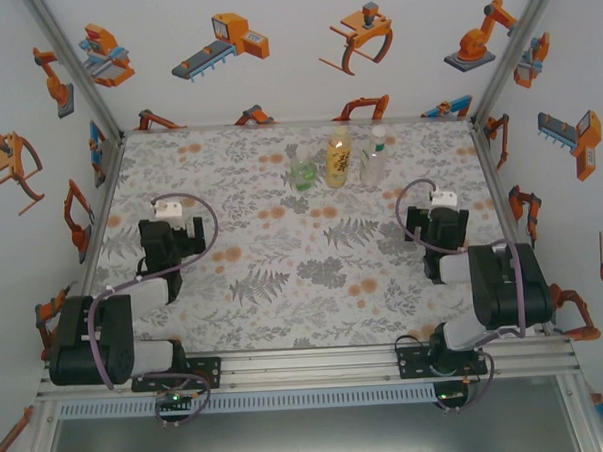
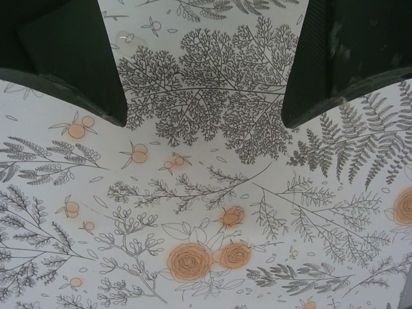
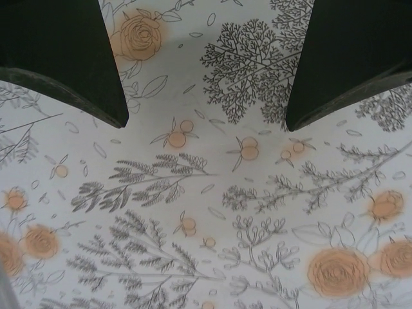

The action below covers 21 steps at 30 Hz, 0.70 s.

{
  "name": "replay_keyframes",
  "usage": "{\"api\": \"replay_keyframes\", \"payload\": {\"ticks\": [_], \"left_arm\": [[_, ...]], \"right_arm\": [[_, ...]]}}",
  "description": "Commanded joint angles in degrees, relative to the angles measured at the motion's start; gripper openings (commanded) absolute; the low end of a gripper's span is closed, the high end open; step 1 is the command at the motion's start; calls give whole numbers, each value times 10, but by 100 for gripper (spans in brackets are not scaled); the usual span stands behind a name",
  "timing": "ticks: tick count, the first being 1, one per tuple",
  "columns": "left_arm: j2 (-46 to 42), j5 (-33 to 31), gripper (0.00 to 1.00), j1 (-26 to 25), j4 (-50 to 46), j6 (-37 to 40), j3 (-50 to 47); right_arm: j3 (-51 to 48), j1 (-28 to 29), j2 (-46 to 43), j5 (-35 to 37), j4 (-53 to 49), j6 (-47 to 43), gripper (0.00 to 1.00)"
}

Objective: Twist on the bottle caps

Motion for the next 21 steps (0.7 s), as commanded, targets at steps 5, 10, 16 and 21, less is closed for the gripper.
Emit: {"api": "replay_keyframes", "payload": {"ticks": [5,10,16,21], "left_arm": [[65,108,97,33,105,-34,12],[119,102,97,33,101,-35,41],[121,74,97,34,91,-46,45],[121,73,97,34,92,-46,45]], "right_arm": [[13,-3,3,22,57,26,99],[16,-2,4,26,53,29,99],[16,-3,4,25,53,29,99],[16,-3,4,25,53,28,99]]}}
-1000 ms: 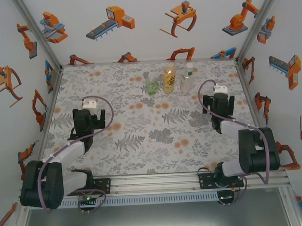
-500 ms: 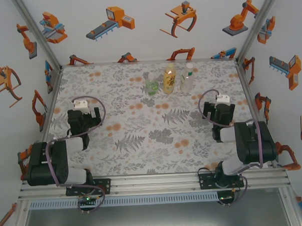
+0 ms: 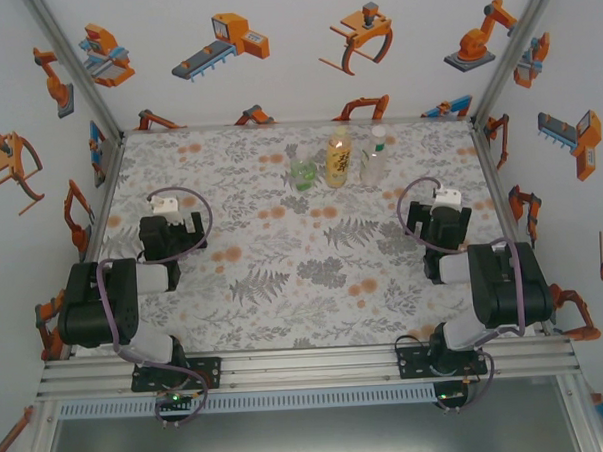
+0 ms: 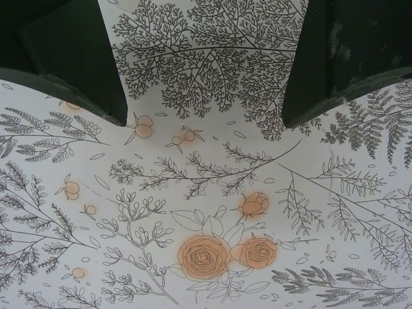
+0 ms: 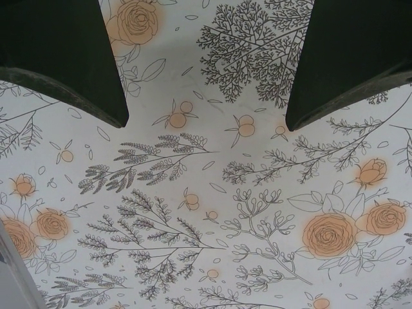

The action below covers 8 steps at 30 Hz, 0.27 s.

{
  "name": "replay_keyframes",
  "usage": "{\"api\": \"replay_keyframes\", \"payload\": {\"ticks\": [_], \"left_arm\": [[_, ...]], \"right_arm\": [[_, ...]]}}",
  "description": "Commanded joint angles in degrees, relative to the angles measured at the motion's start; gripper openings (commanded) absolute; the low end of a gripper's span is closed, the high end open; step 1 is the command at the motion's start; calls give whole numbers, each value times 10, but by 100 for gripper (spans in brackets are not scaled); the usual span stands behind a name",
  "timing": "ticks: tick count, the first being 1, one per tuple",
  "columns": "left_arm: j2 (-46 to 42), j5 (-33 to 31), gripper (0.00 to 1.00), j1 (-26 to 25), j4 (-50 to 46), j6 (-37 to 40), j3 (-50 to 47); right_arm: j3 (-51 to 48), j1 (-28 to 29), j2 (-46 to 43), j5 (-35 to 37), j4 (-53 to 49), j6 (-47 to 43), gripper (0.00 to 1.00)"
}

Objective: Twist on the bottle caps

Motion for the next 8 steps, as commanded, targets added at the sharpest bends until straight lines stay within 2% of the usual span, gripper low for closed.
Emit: {"api": "replay_keyframes", "payload": {"ticks": [1,8], "left_arm": [[-1,-5,97,2,16,-11,11],[-1,-5,97,2,15,-13,12]], "right_arm": [[12,-2,2,10,16,8,99],[12,-2,2,-11,16,0,99]]}}
